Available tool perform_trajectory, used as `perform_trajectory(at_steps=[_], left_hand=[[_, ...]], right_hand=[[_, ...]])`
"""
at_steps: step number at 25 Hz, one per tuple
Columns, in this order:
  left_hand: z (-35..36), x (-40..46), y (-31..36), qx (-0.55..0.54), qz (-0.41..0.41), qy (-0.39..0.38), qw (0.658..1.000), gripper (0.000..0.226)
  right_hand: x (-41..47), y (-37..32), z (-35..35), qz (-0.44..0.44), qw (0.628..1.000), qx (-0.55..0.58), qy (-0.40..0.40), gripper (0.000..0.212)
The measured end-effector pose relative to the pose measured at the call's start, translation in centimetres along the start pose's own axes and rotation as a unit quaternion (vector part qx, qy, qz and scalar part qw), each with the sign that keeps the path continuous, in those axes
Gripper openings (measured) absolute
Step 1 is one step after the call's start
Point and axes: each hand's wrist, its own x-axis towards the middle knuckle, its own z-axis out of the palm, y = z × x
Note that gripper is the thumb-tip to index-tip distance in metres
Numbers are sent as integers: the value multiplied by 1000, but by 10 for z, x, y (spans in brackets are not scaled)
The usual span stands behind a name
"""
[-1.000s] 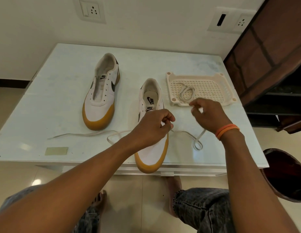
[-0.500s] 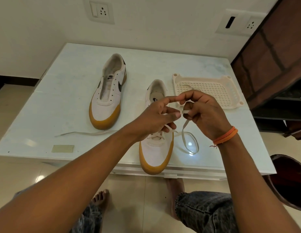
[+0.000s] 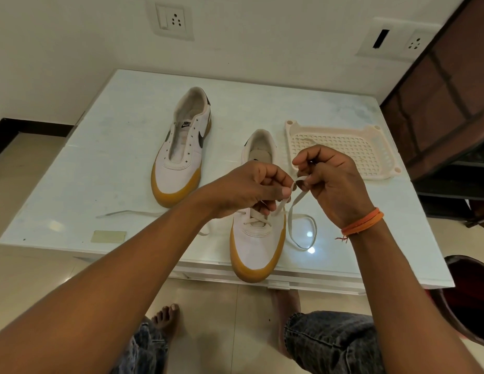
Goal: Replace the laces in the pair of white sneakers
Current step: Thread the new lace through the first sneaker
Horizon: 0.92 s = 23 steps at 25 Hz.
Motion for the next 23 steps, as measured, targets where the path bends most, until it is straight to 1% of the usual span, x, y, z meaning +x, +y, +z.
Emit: perform_trajectory(at_steps=[2,5,7,9,10,11,13,15,17,19,21,23], left_hand=[[-7,-2,3,17,7,4,1000,20],[-19,-5,6,59,2,37,998,20],[-21,-8,6,67,-2,48,997,20],[-21,-10,7,78,9,68,995,27],[-23,-11,8,79,14,83,993,31],[-26,-12,9,77,12,98,992,33],[-34,-14,11,80,2,107,991,30],[-40,-15,11,84,1,98,992,24],[-42,-14,8,84,3,97,992,23],[-41,-13,7,99,16,104,990,27],[-35,-13,7,133,42,104,985,30],[-28,-13,8,174,63,109,977,30]], right_hand=[[0,1,-1,-2,999,-29,13,40],[0,2,0,-12,985,-169,25,33],[-1,6,5,-12,976,-219,-14,25],[-3,11,13,-7,977,-199,-73,32],[-5,13,17,-9,980,-180,-87,31],[-5,14,19,-15,981,-172,-85,27],[-3,15,18,-25,979,-193,-55,19],[-2,14,12,-12,978,-203,-38,14],[-2,13,6,14,980,-192,-40,14],[-4,10,7,37,981,-183,-57,20],[-6,10,12,73,985,-139,-71,34],[-7,13,17,112,987,-83,-75,35]])
